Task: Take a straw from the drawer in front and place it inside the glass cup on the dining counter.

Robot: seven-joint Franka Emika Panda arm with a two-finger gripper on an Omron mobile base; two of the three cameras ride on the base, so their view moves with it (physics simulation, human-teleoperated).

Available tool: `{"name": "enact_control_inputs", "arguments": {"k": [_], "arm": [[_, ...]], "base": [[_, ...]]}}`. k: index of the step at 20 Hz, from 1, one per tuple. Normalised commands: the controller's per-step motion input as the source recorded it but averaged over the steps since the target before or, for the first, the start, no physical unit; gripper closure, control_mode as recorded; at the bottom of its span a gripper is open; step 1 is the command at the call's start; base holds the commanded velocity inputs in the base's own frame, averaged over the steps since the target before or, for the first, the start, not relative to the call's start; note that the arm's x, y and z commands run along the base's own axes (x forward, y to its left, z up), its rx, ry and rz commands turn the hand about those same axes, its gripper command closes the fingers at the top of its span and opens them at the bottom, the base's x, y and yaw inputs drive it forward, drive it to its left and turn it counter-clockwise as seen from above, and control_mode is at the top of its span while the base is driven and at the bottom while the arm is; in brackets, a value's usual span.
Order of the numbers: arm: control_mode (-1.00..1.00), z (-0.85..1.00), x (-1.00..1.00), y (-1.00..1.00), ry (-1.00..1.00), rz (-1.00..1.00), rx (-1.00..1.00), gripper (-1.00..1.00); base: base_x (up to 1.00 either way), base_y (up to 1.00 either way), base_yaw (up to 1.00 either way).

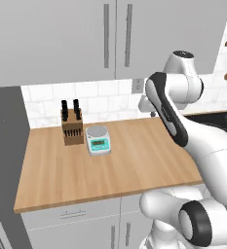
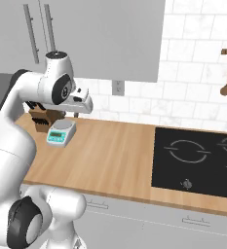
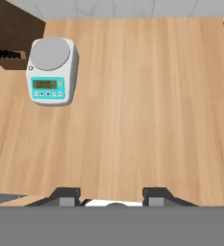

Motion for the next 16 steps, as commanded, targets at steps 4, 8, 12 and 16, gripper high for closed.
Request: {"name": "enact_control_inputs", "arguments": {"k": [4, 8, 12, 16], "arm": [[-1.00, -0.01, -0.35, 0.00, -0.02, 0.00, 0.00, -1.00], [-1.00, -0.21, -0.94, -0.01, -0.04, 0.00, 0.00, -1.00], [-1.00, -0.27, -0.84, -0.03, 0.00, -0.01, 0.00, -1.00], [-1.00, -0.28, -0.58, -0.09, 0.00, -0.02, 0.00, -1.00]], "base": [[0.00, 0.00, 0.00], [0.00, 0.00, 0.00], [0.00, 0.00, 0.00], [0.00, 0.00, 0.00]]}}
